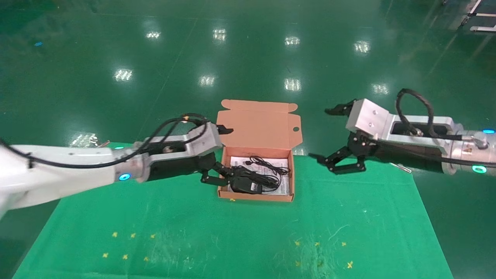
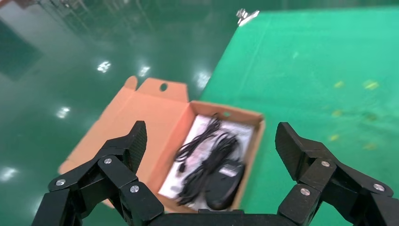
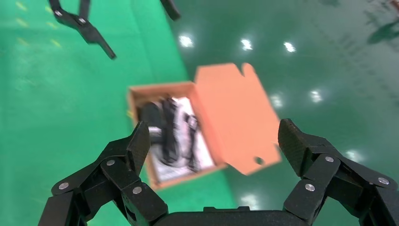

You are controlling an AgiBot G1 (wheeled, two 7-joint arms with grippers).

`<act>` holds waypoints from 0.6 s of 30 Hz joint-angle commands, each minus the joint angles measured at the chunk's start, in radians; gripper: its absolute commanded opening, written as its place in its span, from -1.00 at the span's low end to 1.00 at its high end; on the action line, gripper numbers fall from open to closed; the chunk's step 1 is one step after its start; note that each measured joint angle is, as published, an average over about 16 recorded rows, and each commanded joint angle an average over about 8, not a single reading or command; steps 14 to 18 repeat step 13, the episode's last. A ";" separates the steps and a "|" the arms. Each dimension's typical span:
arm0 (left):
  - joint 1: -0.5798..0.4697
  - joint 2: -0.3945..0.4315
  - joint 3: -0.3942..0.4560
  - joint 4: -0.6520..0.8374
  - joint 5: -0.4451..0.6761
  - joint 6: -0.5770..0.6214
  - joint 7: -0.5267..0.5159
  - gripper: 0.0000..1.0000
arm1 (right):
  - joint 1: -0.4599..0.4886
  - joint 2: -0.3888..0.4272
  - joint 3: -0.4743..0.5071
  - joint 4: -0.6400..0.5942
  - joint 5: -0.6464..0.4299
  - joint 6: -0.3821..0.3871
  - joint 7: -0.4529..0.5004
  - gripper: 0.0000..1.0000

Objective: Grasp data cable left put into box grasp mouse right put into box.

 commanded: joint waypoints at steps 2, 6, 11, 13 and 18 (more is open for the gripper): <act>0.024 -0.031 -0.032 -0.027 -0.038 0.041 -0.021 1.00 | -0.027 0.006 0.029 0.008 0.039 -0.036 0.007 1.00; 0.054 -0.070 -0.072 -0.062 -0.086 0.094 -0.048 1.00 | -0.062 0.014 0.066 0.018 0.088 -0.081 0.017 1.00; 0.087 -0.113 -0.117 -0.101 -0.140 0.152 -0.078 1.00 | -0.101 0.022 0.108 0.029 0.144 -0.131 0.027 1.00; 0.095 -0.123 -0.127 -0.110 -0.153 0.165 -0.085 1.00 | -0.109 0.024 0.117 0.032 0.156 -0.142 0.029 1.00; 0.095 -0.123 -0.127 -0.110 -0.153 0.165 -0.085 1.00 | -0.109 0.024 0.117 0.032 0.156 -0.142 0.029 1.00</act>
